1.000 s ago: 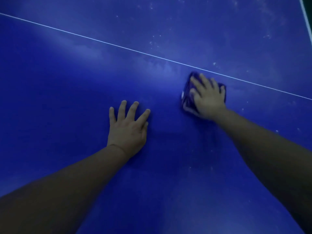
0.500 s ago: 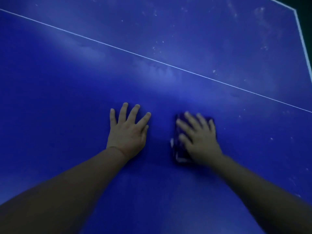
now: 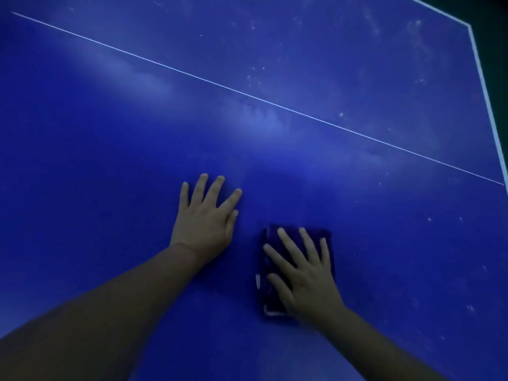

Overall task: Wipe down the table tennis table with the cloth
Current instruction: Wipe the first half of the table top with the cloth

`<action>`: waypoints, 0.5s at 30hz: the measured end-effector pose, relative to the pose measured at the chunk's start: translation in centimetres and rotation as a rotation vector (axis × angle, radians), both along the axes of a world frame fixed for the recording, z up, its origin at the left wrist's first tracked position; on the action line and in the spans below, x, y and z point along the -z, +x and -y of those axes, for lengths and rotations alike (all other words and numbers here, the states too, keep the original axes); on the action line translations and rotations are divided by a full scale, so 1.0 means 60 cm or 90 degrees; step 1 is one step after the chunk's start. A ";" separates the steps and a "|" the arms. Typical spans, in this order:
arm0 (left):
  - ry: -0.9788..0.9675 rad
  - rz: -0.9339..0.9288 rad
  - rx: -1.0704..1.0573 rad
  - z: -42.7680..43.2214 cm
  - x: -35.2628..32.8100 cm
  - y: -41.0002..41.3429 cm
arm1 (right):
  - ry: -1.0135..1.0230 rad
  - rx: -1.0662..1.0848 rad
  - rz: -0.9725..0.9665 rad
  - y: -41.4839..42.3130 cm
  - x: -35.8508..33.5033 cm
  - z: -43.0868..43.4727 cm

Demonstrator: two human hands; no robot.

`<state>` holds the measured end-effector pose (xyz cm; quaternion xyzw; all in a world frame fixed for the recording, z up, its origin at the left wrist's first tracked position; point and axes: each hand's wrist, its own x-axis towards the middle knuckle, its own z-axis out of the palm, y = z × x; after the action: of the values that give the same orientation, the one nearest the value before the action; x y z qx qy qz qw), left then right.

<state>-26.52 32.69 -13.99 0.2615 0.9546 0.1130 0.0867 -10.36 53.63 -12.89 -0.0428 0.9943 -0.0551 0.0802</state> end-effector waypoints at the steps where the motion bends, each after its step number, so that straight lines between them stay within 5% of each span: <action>1: -0.005 0.002 0.005 0.002 0.000 0.008 | 0.006 -0.044 0.014 -0.009 -0.002 -0.027; 3: -0.019 0.005 0.011 0.008 -0.002 0.022 | 0.033 -0.039 0.022 -0.069 -0.007 -0.073; 9: -0.023 0.018 -0.011 0.020 -0.005 0.078 | 0.022 0.284 0.024 -0.194 0.004 -0.025; 15: -0.022 0.018 -0.023 0.030 -0.009 0.137 | 0.009 0.009 -0.008 0.067 0.010 0.063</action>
<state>-18.32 30.86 -13.47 0.2412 0.9597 0.1014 0.1029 -6.31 49.87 -13.46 -0.0354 0.9954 -0.0484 0.0742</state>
